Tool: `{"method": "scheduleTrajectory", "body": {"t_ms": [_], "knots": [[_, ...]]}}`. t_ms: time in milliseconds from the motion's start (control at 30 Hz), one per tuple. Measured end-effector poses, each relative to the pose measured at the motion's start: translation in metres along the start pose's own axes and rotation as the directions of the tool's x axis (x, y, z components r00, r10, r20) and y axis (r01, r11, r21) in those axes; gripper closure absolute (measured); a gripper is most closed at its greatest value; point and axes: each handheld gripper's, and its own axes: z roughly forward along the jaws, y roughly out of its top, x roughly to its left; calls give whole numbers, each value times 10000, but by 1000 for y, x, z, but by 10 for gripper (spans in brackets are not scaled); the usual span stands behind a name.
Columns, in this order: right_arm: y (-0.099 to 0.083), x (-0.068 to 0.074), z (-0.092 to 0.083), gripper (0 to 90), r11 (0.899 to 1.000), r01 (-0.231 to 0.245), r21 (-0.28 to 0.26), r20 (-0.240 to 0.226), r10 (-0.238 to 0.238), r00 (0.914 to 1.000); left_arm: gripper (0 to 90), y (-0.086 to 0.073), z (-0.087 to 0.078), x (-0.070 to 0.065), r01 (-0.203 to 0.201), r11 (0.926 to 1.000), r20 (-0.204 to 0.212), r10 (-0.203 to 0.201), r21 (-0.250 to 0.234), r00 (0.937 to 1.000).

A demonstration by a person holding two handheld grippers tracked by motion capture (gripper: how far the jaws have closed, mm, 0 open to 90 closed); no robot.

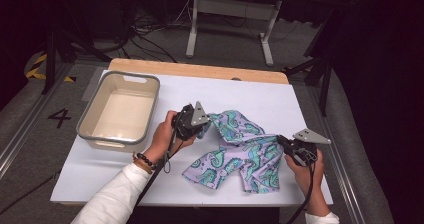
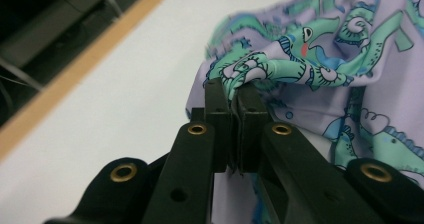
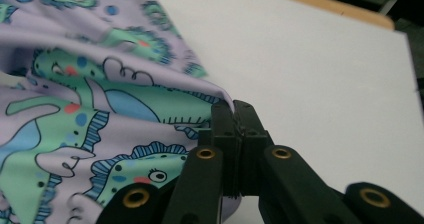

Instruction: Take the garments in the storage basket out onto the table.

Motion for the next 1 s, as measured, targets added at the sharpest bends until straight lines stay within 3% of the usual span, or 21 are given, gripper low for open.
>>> {"method": "scheduleTrajectory", "body": {"t_ms": [133,200,433,600,833,1000], "knots": [[15,-3,-7,900,9987,136,-489,322,-121,9994,870,6,-34,13,-60,9999,-544,55,-99,9985],[25,-5,-9,900,9970,146,-761,305,-124,9995,870,6,-49,21,182,9993,-482,-198,-338,9986],[64,-3,-4,900,9890,865,-1203,592,-798,9950,869,9,-84,29,-169,9985,-708,132,-524,9974],[77,2,0,900,9847,1207,-1255,871,-1103,9901,868,10,-86,31,-225,9986,-742,189,-480,9971],[72,-1,6,899,9896,752,-1223,719,-668,9952,868,5,-78,26,-211,9990,-402,194,-406,9990],[70,-5,12,898,9930,596,-1022,863,-508,9950,867,4,-71,24,-355,9987,-517,336,-367,9981]]}}
